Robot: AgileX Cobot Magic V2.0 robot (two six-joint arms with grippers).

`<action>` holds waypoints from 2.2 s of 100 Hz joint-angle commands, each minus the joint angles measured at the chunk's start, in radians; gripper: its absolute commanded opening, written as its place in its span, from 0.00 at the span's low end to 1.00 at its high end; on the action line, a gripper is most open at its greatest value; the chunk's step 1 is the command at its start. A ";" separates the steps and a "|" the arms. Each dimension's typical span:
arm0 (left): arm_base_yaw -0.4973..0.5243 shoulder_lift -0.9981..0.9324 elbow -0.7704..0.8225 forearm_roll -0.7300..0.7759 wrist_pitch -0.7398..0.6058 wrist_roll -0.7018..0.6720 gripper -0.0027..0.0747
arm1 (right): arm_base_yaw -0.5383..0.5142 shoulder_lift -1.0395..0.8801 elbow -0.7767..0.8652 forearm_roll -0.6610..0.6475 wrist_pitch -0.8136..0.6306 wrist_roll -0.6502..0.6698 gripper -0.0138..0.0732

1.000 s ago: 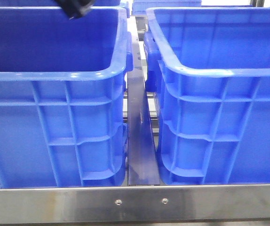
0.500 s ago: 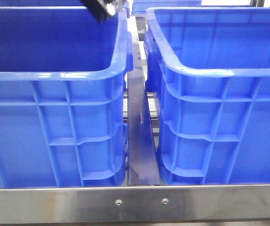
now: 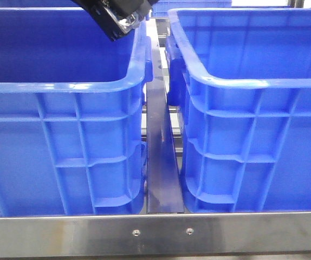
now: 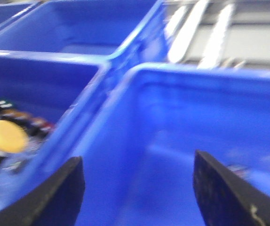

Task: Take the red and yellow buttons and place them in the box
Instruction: 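Grasp the yellow button cap with the right gripper from the left gripper, then carry the yellow button with the right gripper over the other bin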

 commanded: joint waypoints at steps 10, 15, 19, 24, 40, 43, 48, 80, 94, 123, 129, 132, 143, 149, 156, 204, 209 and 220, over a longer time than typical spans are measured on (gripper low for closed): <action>-0.007 -0.032 -0.026 -0.056 -0.022 0.007 0.04 | -0.004 0.163 -0.140 0.040 0.221 0.257 0.75; -0.007 -0.032 -0.026 -0.056 -0.022 0.007 0.04 | -0.004 0.216 -0.176 0.050 0.287 0.330 0.75; -0.007 -0.032 -0.026 -0.056 -0.022 0.007 0.04 | -0.004 0.262 -0.207 0.063 0.347 0.374 0.75; -0.007 -0.032 -0.026 -0.056 -0.024 0.007 0.04 | -0.004 0.316 -0.242 0.082 0.414 0.402 0.75; -0.007 -0.032 -0.026 -0.056 -0.031 0.007 0.04 | 0.008 0.468 -0.333 0.196 0.607 0.412 0.75; -0.007 -0.032 -0.026 -0.056 -0.031 0.007 0.04 | 0.018 0.488 -0.344 0.214 0.624 0.412 0.75; -0.007 -0.032 -0.026 -0.056 -0.031 0.007 0.04 | 0.035 0.524 -0.360 0.236 0.643 0.412 0.75; -0.007 -0.032 -0.026 -0.056 -0.034 0.007 0.04 | 0.157 0.615 -0.413 0.242 0.601 0.412 0.75; -0.007 -0.032 -0.026 -0.056 -0.034 0.009 0.04 | 0.178 0.620 -0.413 0.242 0.586 0.412 0.75; -0.007 -0.032 -0.026 -0.056 -0.041 0.009 0.05 | 0.180 0.620 -0.413 0.243 0.592 0.412 0.55; -0.007 -0.032 -0.026 -0.056 -0.048 0.009 0.06 | 0.180 0.620 -0.413 0.243 0.596 0.412 0.42; -0.007 -0.032 -0.026 -0.056 -0.050 0.009 0.07 | 0.180 0.620 -0.413 0.242 0.597 0.412 0.37; -0.007 -0.032 -0.026 -0.056 -0.052 0.009 0.22 | 0.180 0.620 -0.413 0.242 0.598 0.411 0.31; -0.007 -0.032 -0.026 -0.056 -0.050 0.009 0.37 | 0.180 0.620 -0.413 0.242 0.598 0.411 0.31; -0.007 -0.032 -0.026 -0.056 -0.052 0.009 0.60 | 0.180 0.620 -0.413 0.242 0.598 0.411 0.31; -0.007 -0.032 -0.026 -0.052 -0.026 0.009 0.76 | -0.161 0.618 -0.514 0.161 0.699 0.249 0.31; -0.007 -0.032 -0.026 -0.052 -0.026 0.009 0.76 | -0.208 0.618 -0.514 0.132 0.683 0.218 0.31; -0.007 -0.032 -0.026 -0.052 -0.026 0.009 0.76 | -0.283 0.618 -0.514 0.034 0.610 0.177 0.30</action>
